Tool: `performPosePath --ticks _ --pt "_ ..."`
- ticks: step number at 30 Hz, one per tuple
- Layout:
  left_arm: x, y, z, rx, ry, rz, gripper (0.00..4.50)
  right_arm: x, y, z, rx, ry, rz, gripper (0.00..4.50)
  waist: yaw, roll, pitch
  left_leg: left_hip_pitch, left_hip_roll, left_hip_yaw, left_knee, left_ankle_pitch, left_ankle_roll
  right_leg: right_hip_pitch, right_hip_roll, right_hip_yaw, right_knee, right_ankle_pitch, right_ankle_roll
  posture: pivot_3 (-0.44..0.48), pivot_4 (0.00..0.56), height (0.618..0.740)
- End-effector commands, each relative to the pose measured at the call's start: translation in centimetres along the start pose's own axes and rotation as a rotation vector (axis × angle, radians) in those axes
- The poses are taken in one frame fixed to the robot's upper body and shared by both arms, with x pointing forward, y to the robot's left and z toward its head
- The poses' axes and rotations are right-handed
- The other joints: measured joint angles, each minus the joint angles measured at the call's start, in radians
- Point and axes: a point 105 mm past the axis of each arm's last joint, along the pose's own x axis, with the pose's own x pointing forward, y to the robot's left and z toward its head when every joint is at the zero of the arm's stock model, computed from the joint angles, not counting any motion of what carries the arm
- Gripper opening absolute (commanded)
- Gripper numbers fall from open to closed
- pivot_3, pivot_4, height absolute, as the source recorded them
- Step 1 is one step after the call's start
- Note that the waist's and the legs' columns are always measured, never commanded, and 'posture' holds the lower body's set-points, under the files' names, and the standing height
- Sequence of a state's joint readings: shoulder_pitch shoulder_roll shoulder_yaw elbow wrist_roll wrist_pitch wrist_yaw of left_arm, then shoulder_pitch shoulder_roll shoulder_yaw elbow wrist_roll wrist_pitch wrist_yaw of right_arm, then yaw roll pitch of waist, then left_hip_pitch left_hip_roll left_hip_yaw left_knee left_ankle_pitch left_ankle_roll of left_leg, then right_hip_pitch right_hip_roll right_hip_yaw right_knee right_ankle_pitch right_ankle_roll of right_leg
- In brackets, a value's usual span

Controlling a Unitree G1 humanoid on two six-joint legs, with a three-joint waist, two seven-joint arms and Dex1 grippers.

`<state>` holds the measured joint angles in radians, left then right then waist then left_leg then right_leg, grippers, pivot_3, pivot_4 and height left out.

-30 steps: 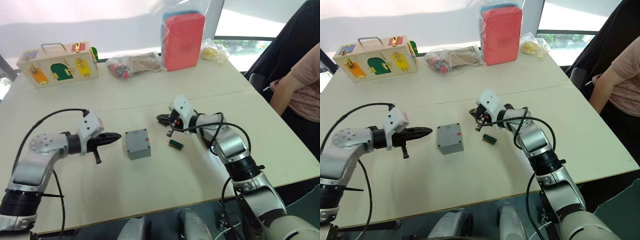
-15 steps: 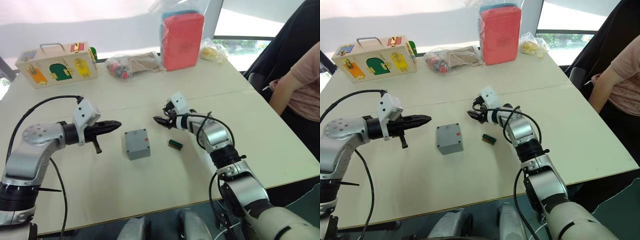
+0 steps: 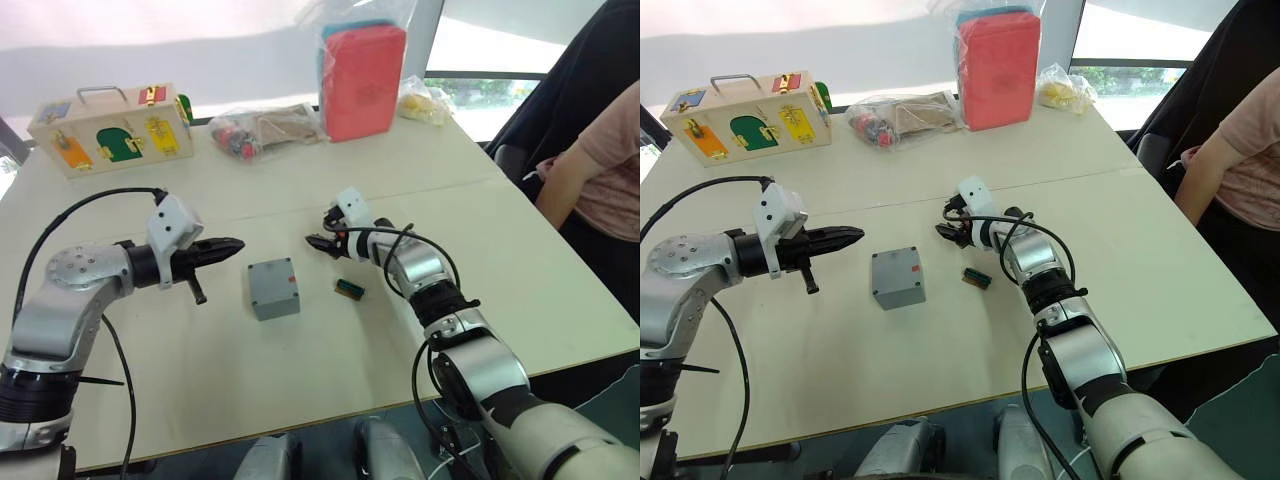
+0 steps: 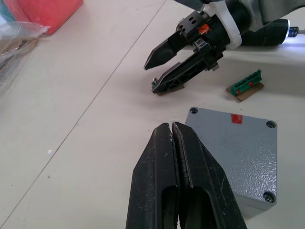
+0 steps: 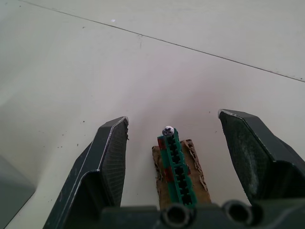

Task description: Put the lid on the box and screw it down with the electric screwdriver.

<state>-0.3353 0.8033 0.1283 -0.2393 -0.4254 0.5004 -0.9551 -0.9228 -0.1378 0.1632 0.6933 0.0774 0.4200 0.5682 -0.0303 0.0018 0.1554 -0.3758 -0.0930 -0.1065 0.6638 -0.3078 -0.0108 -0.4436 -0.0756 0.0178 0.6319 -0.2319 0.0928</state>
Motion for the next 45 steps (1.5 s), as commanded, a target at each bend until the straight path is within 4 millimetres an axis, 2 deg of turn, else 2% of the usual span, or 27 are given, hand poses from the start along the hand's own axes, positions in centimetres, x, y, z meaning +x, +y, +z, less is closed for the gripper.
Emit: performPosePath --ticks 1,3,8,10,17,23,26,27,30,37,45 --pt "0.1 -0.3 0.9 0.025 -0.022 -0.004 0.00 0.1 0.1 2.2 -0.042 -0.057 0.007 2.93 -0.004 0.000 0.000 0.000 0.000 0.000 0.000 0.000 0.000 0.000 0.000 0.000 0.000 0.000 0.000 0.000 0.150 0.740" --pt "0.1 -0.3 0.8 0.025 -0.023 -0.005 0.00 0.1 0.1 2.2 -0.040 -0.057 0.009 2.51 -0.010 0.000 0.000 0.000 0.000 0.000 0.000 0.000 0.000 0.000 0.000 0.000 0.000 0.000 0.000 0.000 0.150 0.740" --pt "0.3 -0.5 0.8 0.021 -0.025 -0.008 0.00 0.1 0.2 2.2 -0.036 -0.058 0.014 0.38 -0.015 0.000 0.000 0.000 0.000 0.000 -0.001 0.000 0.000 0.000 0.000 0.000 0.000 0.000 0.000 0.000 0.150 0.740" --pt "0.4 -0.6 0.8 0.020 -0.026 -0.009 0.00 0.1 0.2 2.3 -0.035 -0.061 0.017 0.03 -0.015 0.000 0.000 0.000 0.000 0.000 -0.001 0.000 0.000 0.000 0.000 0.000 0.000 0.000 0.000 0.000 0.150 0.740" --pt "0.4 -0.6 0.7 0.018 -0.025 -0.012 0.00 0.0 0.8 2.7 -0.026 -0.070 0.043 0.03 -0.014 0.000 0.000 0.000 0.000 0.000 -0.001 0.000 0.000 0.000 0.000 0.000 0.000 0.000 0.000 0.000 0.150 0.740" --pt "0.4 -0.6 0.7 0.020 -0.025 -0.012 0.00 -0.2 0.2 2.6 -0.062 -0.040 0.015 0.03 -0.014 0.000 0.000 0.000 0.000 0.000 -0.001 0.000 0.000 0.000 0.000 0.000 0.000 0.000 0.000 0.000 0.150 0.740" --pt "0.4 -0.5 0.7 0.021 -0.025 -0.010 0.00 -0.5 0.2 2.7 -0.063 -0.034 0.030 0.71 -0.014 0.000 0.000 0.000 0.000 0.000 -0.001 0.000 0.000 0.000 0.000 0.000 0.000 0.000 0.000 0.000 0.150 0.740" --pt "0.4 -0.6 0.7 0.021 -0.025 -0.011 0.00 -0.5 0.1 2.7 -0.067 -0.030 0.025 1.25 -0.014 0.000 0.000 0.000 0.000 0.000 -0.001 0.000 0.000 0.000 0.000 0.000 0.000 0.000 0.000 0.000 0.150 0.740" --pt "0.4 -0.6 0.6 0.021 -0.024 -0.012 0.00 -0.7 0.3 3.1 -0.071 -0.037 0.030 2.37 -0.014 0.000 0.000 0.000 0.000 0.000 -0.001 0.000 0.000 0.000 0.000 0.000 0.000 0.000 0.000 0.000 0.150 0.740" --pt "0.5 -0.5 0.7 0.024 -0.024 -0.015 0.00 0.1 1.0 3.2 -0.028 -0.053 0.044 2.37 -0.015 0.000 0.000 0.000 0.000 0.000 -0.001 0.000 0.000 0.000 0.000 0.000 0.000 0.000 0.000 0.000 0.150 0.740" --pt "0.4 -0.5 0.6 0.025 -0.020 -0.009 0.00 0.9 0.6 2.7 -0.030 -0.043 0.026 2.37 -0.015 0.000 0.000 0.000 0.000 0.000 -0.001 0.000 0.000 0.000 0.000 0.000 0.000 0.000 0.000 0.000 0.150 0.740"
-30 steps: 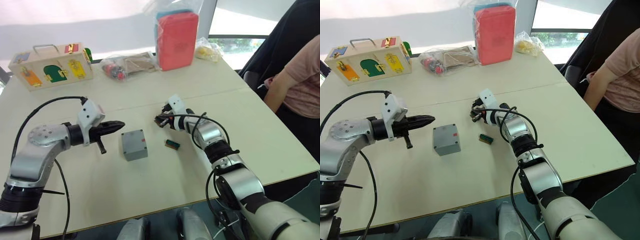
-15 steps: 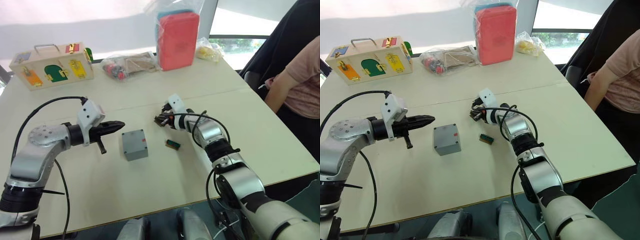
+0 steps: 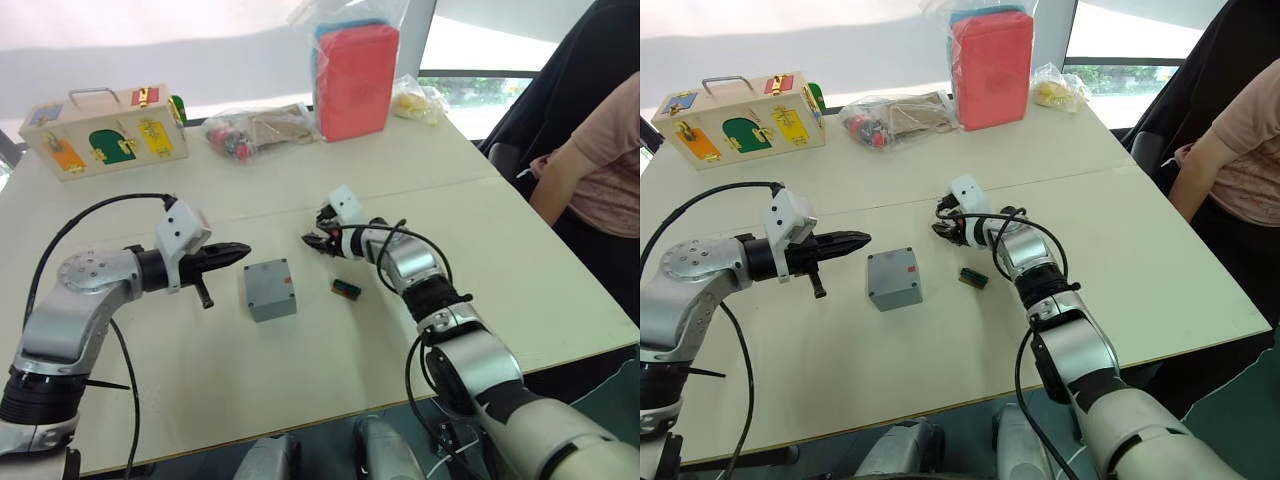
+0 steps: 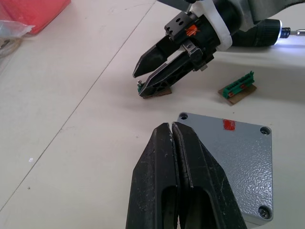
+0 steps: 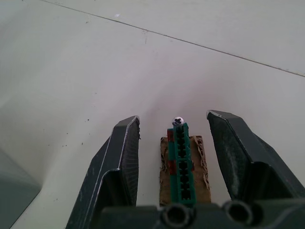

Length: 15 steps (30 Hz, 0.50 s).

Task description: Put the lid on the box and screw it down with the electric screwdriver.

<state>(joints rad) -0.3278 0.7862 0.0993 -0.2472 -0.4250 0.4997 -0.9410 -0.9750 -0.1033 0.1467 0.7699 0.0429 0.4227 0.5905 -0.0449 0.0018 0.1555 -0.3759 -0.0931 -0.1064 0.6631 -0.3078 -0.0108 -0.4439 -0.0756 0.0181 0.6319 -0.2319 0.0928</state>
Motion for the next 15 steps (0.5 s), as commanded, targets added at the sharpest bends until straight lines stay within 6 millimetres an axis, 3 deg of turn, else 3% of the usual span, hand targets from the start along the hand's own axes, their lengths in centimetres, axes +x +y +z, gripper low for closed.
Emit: performPosePath --ticks 1,15 --pt "-0.26 0.19 1.00 0.040 -0.019 0.010 0.00 0.11 -0.03 2.37 -0.034 -0.070 -0.001 2.37 0.000 0.000 0.000 0.000 0.000 0.000 0.000 0.000 0.000 0.000 0.000 0.000 0.000 0.000 0.000 0.000 0.150 0.740" --pt "-0.28 0.12 1.00 0.040 -0.021 0.016 0.00 0.32 0.14 2.36 -0.039 -0.069 0.012 2.37 -0.001 0.000 0.000 0.000 0.000 0.000 0.000 0.000 0.000 0.000 0.000 0.000 0.000 0.000 0.000 0.000 0.150 0.740"
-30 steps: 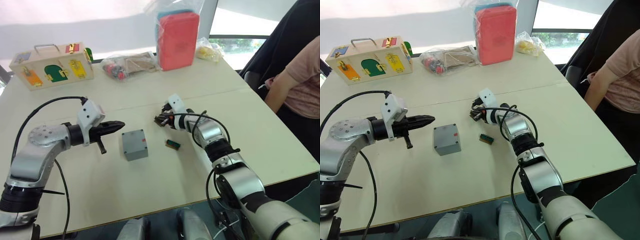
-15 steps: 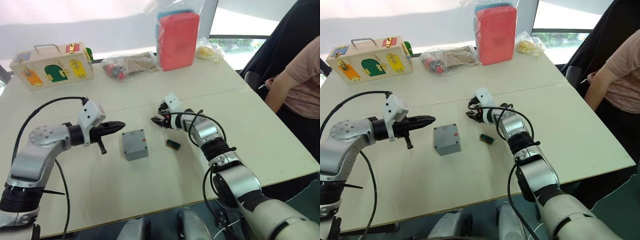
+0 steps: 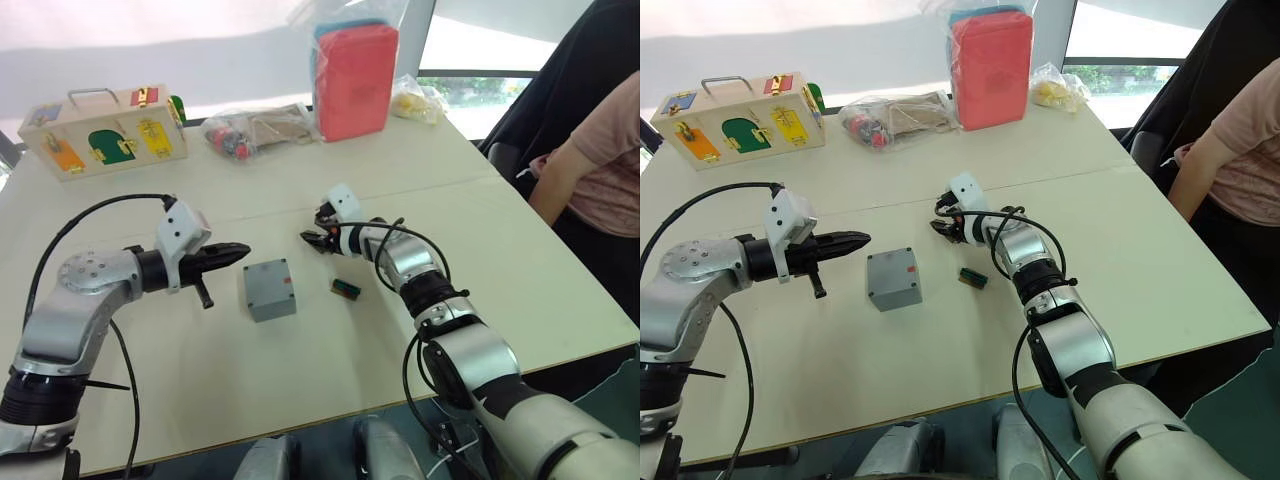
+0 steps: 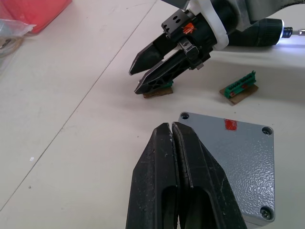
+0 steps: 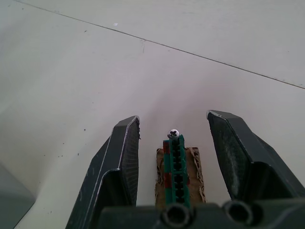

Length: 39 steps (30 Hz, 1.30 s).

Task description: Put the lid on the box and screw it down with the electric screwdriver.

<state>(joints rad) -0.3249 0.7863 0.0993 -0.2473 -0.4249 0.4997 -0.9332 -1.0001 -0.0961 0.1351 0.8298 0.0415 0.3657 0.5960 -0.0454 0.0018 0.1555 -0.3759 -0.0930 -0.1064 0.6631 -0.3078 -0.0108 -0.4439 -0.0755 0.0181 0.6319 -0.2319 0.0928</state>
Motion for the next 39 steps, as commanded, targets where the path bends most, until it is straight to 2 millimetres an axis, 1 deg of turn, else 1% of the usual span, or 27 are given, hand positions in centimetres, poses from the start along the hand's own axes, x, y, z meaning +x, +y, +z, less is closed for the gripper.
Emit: performPosePath --ticks 1,2,3,4,5,8,14,17,18,21,24,26,27,30,33,34,36,39 --pt "-0.3 0.1 1.1 0.042 -0.023 0.009 0.00 0.1 0.2 1.9 -0.032 -0.043 0.008 2.37 0.000 0.000 0.000 0.000 0.000 0.000 0.000 0.000 0.000 0.000 0.000 0.000 0.000 0.000 0.000 0.000 0.150 0.740" --pt "-0.3 0.1 1.1 0.042 -0.024 0.009 0.00 0.1 0.2 1.8 -0.033 -0.041 0.007 2.37 0.000 0.000 0.000 0.000 0.000 0.000 0.000 0.000 0.000 0.000 0.000 0.000 0.000 0.000 0.000 0.000 0.150 0.740" --pt "-0.2 0.1 1.1 0.043 -0.024 0.009 0.00 0.2 0.2 1.8 -0.032 -0.039 0.007 1.86 0.000 0.000 0.000 0.000 0.000 0.000 0.000 0.000 0.000 0.000 0.000 0.000 0.000 0.000 0.000 0.000 0.150 0.740" --pt "-0.2 0.1 1.1 0.042 -0.024 0.009 0.00 0.2 0.2 1.8 -0.031 -0.038 0.007 1.63 0.000 0.000 0.000 0.000 0.000 0.000 0.000 0.000 0.000 0.000 0.000 0.000 0.000 0.000 0.000 0.000 0.150 0.740" --pt "-0.2 0.1 1.1 0.042 -0.024 0.010 0.00 0.2 0.2 1.8 -0.031 -0.037 0.006 1.27 0.000 0.000 0.000 0.000 0.000 0.000 0.000 0.000 0.000 0.000 0.000 0.000 0.000 0.000 0.000 0.000 0.150 0.740" --pt "-0.2 0.1 1.1 0.042 -0.025 0.012 0.00 0.2 0.2 1.8 -0.030 -0.039 0.006 0.05 0.000 0.000 0.000 0.000 0.000 0.000 0.000 0.000 0.000 0.000 0.000 0.000 0.000 0.000 0.000 0.000 0.150 0.740" --pt "-0.2 0.1 1.1 0.041 -0.024 0.015 0.00 0.1 0.1 2.0 -0.031 -0.038 0.006 0.05 0.000 0.000 0.000 0.000 0.000 0.000 0.000 0.000 0.000 0.000 0.000 0.000 0.000 0.000 0.000 0.000 0.150 0.740" --pt "-0.3 0.1 1.1 0.041 -0.024 0.016 0.00 -0.1 0.0 2.4 -0.031 -0.046 0.008 0.05 0.000 0.000 0.000 0.000 0.000 0.000 0.000 0.000 0.000 0.000 0.000 0.000 0.000 0.000 0.000 0.000 0.150 0.740" --pt "-0.3 0.1 1.1 0.041 -0.024 0.016 0.00 -0.3 -0.1 2.8 -0.031 -0.054 0.008 0.05 0.000 0.000 0.000 0.000 0.000 0.000 0.000 0.000 0.000 0.000 0.000 0.000 0.000 0.000 0.000 0.000 0.150 0.740" --pt "-0.4 0.0 1.0 0.039 -0.021 0.015 0.00 -1.5 -0.3 5.0 -0.055 -0.097 0.016 0.05 0.000 0.000 0.000 0.000 0.000 0.000 0.000 0.000 0.000 0.000 0.000 0.000 0.000 0.000 0.000 0.000 0.150 0.740" --pt "-0.4 0.0 0.9 0.037 -0.019 0.012 0.00 -2.5 0.1 6.3 -0.075 -0.118 0.046 0.05 0.001 0.000 0.000 0.000 0.000 0.000 0.000 0.000 0.000 0.000 0.000 0.000 0.000 0.000 0.000 0.000 0.150 0.740" --pt "-0.5 0.0 0.8 0.037 -0.014 0.009 0.00 -3.5 1.2 7.3 -0.078 -0.133 0.108 0.05 0.001 0.000 0.000 0.000 0.000 0.000 0.000 0.000 0.000 0.000 0.000 0.000 0.000 0.000 0.000 0.000 0.150 0.740" --pt "-0.6 0.0 0.8 0.036 -0.011 0.008 0.00 -4.1 2.2 7.7 -0.083 -0.141 0.157 0.05 0.001 0.000 0.000 0.000 0.000 0.000 0.000 0.000 0.000 0.000 0.000 0.000 0.000 0.000 0.000 0.000 0.150 0.740" --pt "-0.7 0.0 0.7 0.035 -0.006 0.004 0.00 -5.2 4.5 8.1 -0.083 -0.145 0.252 0.05 0.001 0.000 0.000 -0.001 0.000 0.000 0.000 0.000 0.000 -0.001 0.000 0.000 0.000 0.000 0.000 0.000 0.150 0.740" --pt "-0.8 -0.1 0.5 0.034 0.003 -0.001 0.00 -5.8 6.7 7.8 -0.094 -0.138 0.322 0.05 0.002 0.000 0.000 -0.001 0.000 0.000 0.000 0.000 0.000 -0.001 0.000 0.000 0.000 0.000 0.000 0.000 0.150 0.740" --pt "-0.8 -0.1 0.4 0.033 0.006 -0.003 0.00 -6.0 7.7 7.7 -0.064 -0.141 0.363 0.05 0.002 0.000 0.000 -0.001 0.000 0.000 0.000 0.000 0.000 -0.001 0.000 0.000 0.000 0.000 0.000 0.000 0.150 0.740" --pt "-0.9 -0.2 0.3 0.030 0.011 -0.007 0.00 -6.1 9.2 7.1 -0.059 -0.129 0.409 0.05 0.003 0.000 0.000 -0.001 0.000 0.000 0.000 0.000 0.000 0.000 0.000 0.000 0.000 0.000 0.000 0.000 0.150 0.740" --pt "-1.0 -0.2 0.2 0.031 0.016 -0.010 0.00 -5.9 9.9 5.9 -0.072 -0.095 0.420 0.05 0.004 0.000 0.000 -0.001 0.000 0.000 0.000 0.000 0.000 0.000 0.000 0.000 0.000 0.000 0.000 0.000 0.150 0.740"
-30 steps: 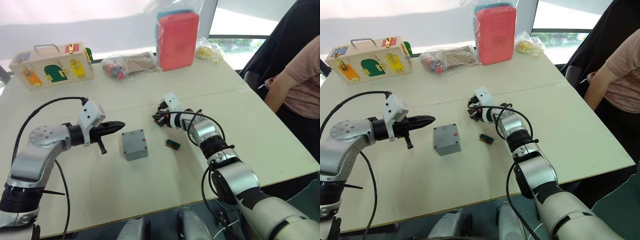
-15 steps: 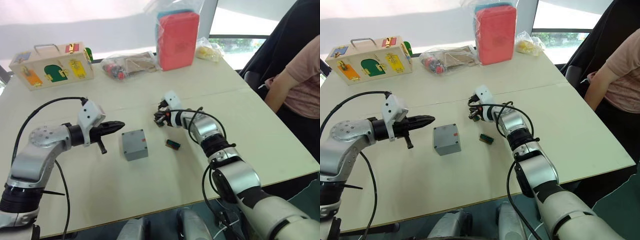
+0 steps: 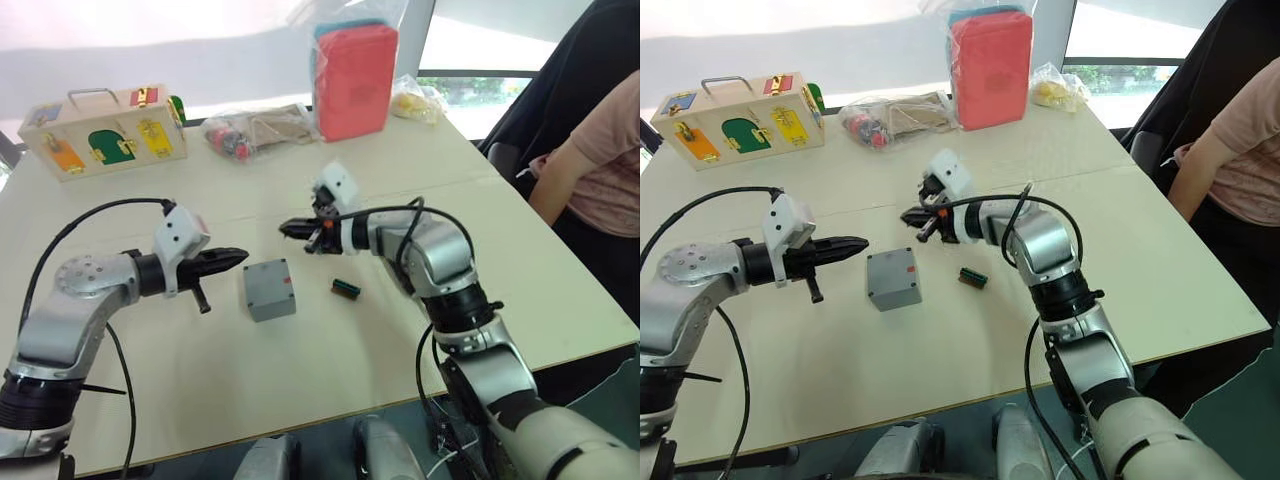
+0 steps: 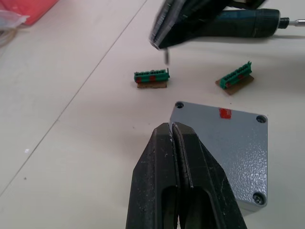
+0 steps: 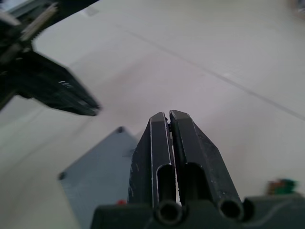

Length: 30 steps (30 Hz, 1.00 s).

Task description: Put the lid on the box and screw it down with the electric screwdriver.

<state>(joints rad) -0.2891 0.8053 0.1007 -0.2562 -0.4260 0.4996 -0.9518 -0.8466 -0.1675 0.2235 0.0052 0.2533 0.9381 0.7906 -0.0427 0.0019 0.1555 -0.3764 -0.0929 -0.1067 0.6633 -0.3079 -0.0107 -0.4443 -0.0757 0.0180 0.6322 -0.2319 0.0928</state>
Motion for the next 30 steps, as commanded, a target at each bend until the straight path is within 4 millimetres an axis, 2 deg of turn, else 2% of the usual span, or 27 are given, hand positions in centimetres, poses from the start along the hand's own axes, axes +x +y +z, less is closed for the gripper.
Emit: performPosePath --ticks 1,19,30 --pt "-0.6 0.2 1.0 0.041 -0.014 0.011 0.00 0.3 1.4 0.1 -0.045 0.000 0.036 0.05 0.002 0.000 0.000 0.000 0.000 0.000 0.000 0.000 0.000 0.000 0.000 0.000 0.000 0.000 0.000 0.000 0.150 0.740" --pt "-0.5 0.1 1.1 0.048 -0.015 0.006 0.00 0.8 -1.1 -1.8 -0.056 0.044 -0.058 0.05 0.001 0.000 0.000 0.000 0.000 0.000 0.000 0.000 0.000 0.000 0.000 0.000 0.000 0.000 0.000 0.000 0.150 0.740" --pt "-0.5 0.1 1.1 0.049 -0.015 0.008 0.00 1.3 -1.0 -1.3 -0.066 0.032 -0.049 0.05 0.001 0.000 0.000 0.000 0.000 0.000 0.000 0.000 0.000 0.000 0.000 0.000 0.000 0.000 0.000 0.000 0.150 0.740"
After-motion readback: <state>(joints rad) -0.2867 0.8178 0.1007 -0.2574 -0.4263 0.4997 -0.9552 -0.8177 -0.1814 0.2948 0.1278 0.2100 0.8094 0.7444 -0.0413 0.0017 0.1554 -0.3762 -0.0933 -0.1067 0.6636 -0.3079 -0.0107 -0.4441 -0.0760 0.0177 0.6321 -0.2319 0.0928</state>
